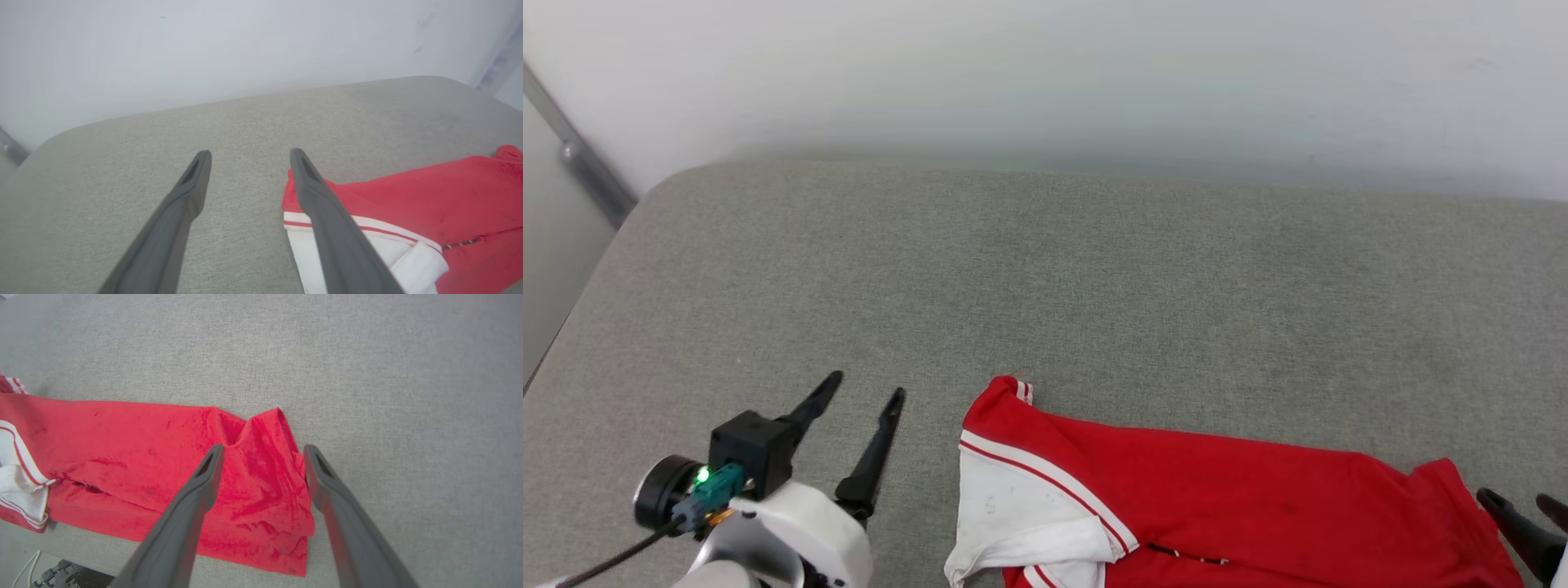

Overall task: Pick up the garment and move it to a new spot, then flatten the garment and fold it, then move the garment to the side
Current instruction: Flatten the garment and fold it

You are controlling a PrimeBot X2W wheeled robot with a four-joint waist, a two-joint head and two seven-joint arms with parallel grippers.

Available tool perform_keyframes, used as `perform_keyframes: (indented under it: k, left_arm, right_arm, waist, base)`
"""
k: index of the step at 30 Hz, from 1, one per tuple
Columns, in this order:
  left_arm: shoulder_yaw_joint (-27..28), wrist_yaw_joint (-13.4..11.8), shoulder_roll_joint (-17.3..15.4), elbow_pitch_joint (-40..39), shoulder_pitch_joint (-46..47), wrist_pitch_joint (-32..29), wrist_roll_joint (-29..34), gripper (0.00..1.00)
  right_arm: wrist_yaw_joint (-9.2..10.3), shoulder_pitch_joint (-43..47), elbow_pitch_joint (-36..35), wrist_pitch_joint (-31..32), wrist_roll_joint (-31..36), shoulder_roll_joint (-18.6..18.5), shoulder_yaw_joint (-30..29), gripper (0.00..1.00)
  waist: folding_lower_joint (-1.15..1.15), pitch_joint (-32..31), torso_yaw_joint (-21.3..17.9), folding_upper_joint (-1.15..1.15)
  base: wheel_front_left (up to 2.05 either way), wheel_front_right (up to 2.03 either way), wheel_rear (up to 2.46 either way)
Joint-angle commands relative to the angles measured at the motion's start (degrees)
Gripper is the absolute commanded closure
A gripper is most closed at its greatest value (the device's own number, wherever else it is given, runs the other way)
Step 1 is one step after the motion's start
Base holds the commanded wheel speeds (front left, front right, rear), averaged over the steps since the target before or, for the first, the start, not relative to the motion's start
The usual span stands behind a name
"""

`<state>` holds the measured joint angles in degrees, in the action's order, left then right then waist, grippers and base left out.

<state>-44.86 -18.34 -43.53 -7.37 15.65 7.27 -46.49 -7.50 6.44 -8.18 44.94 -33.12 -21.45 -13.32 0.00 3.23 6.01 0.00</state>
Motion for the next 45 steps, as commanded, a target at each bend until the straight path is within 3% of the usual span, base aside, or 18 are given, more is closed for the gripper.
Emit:
perform_keyframes:
  k: [1, 3, 4, 6, 7, 9, 17, 22, 27, 33, 34, 35, 37, 45]
  left_arm:
    - [0.5, -1.8, -1.0, 1.2, -1.7, 2.3, 1.8, 0.0]
    - [0.2, -3.3, -1.8, 2.0, -2.3, 3.6, 4.1, 0.0]
    - [2.0, -6.0, 0.5, 1.9, -3.9, 6.3, 4.5, 0.0]
    - [3.2, -7.0, 1.3, 1.6, -4.8, 7.1, 4.8, 0.0]
    - [7.2, -8.8, 3.4, 0.2, -6.7, 7.9, 8.9, 0.0]
    - [10.9, -8.7, 6.2, -1.9, -8.3, 8.0, 12.5, 0.0]
    - [18.8, -1.4, 13.7, -3.2, -13.9, 7.9, 23.3, 0.0]
    - [20.2, 5.7, 17.3, -3.1, -15.3, 7.9, 27.9, 0.0]
    - [22.0, 10.8, 20.1, -1.6, -16.1, 7.9, 30.9, 0.0]
    - [24.8, 14.5, 22.9, -0.3, -16.7, 7.9, 33.3, 0.0]
    - [25.3, 15.1, 23.3, -0.1, -16.8, 7.9, 33.7, 0.0]
    - [25.9, 15.4, 23.8, 0.1, -17.0, 7.9, 33.9, 0.0]
    - [26.9, 16.1, 24.5, 0.5, -17.3, 7.9, 34.4, 0.0]
    - [29.7, 18.8, 26.8, 2.3, -18.7, 7.9, 36.3, 0.0]
  right_arm:
    - [0.03, 1.5, 0.2, -0.3, 0.2, 2.1, -2.2, 0.0]
    - [0.03, 2.0, 0.4, -0.3, 0.7, 3.0, -3.1, 0.0]
    - [0.03, 3.1, 1.2, -0.7, 1.8, 5.1, -5.0, 0.0]
    - [0.03, 3.4, 1.8, -1.1, 2.1, 6.2, -5.8, 0.0]
    - [0.03, 3.7, 3.2, -2.2, 2.6, 8.7, -7.7, 0.0]
    - [0.03, 3.7, 4.9, -3.3, 2.9, 10.0, -8.7, 0.0]
    - [0.03, 1.0, 13.7, -8.1, 3.8, 12.6, -12.1, 0.0]
    - [0.03, 0.7, 19.3, -9.7, 2.7, 13.0, -12.3, 0.0]
    - [0.03, 0.9, 23.5, -8.6, 0.6, 13.3, -9.5, 0.0]
    - [-0.12, 2.0, 26.1, -8.4, -3.0, 13.5, -4.0, 0.0]
    - [-0.19, 2.5, 26.3, -8.6, -3.3, 13.4, -2.7, 0.16]
    - [-0.33, 2.6, 26.3, -9.0, -3.9, 13.5, -1.7, 0.6]
    - [-0.4, 2.3, 25.9, -9.3, -5.7, 13.5, 0.3, 1.0]
    - [-0.04, 2.0, 24.4, -12.9, -6.3, 8.4, 0.8, 1.0]
  waist:
    - [0.0, 0.0, 0.5, 0.0]
    - [0.0, 0.1, 0.6, 0.0]
    - [0.0, 0.1, 0.9, 0.0]
    - [0.0, 0.2, 1.1, 0.0]
    - [0.0, 0.5, 1.9, 0.0]
    - [0.0, 0.9, 2.4, 0.0]
    - [0.0, 2.4, 4.2, 0.0]
    - [0.0, 3.4, 5.5, 0.0]
    - [0.0, 4.1, 6.2, 0.0]
    - [0.0, 4.6, 6.5, 0.0]
    - [0.0, 4.6, 6.6, 0.0]
    - [0.0, 4.6, 6.5, 0.0]
    - [0.0, 4.5, 6.4, 0.0]
    - [0.0, 3.3, 5.8, 0.0]
  base:
    - [0.0, 0.0, 0.0]
    - [0.0, 0.0, 0.0]
    - [0.0, 0.0, 0.0]
    - [0.0, 0.0, 0.0]
    - [0.0, 0.0, 0.0]
    - [0.0, 0.0, 0.0]
    - [0.0, 0.0, 0.0]
    - [0.0, 0.0, 0.0]
    - [0.0, 0.0, 0.0]
    - [0.0, 0.0, 0.0]
    - [0.0, 0.0, 0.0]
    - [0.0, 0.0, 0.0]
    - [0.0, 0.0, 0.0]
    - [0.0, 0.0, 0.0]
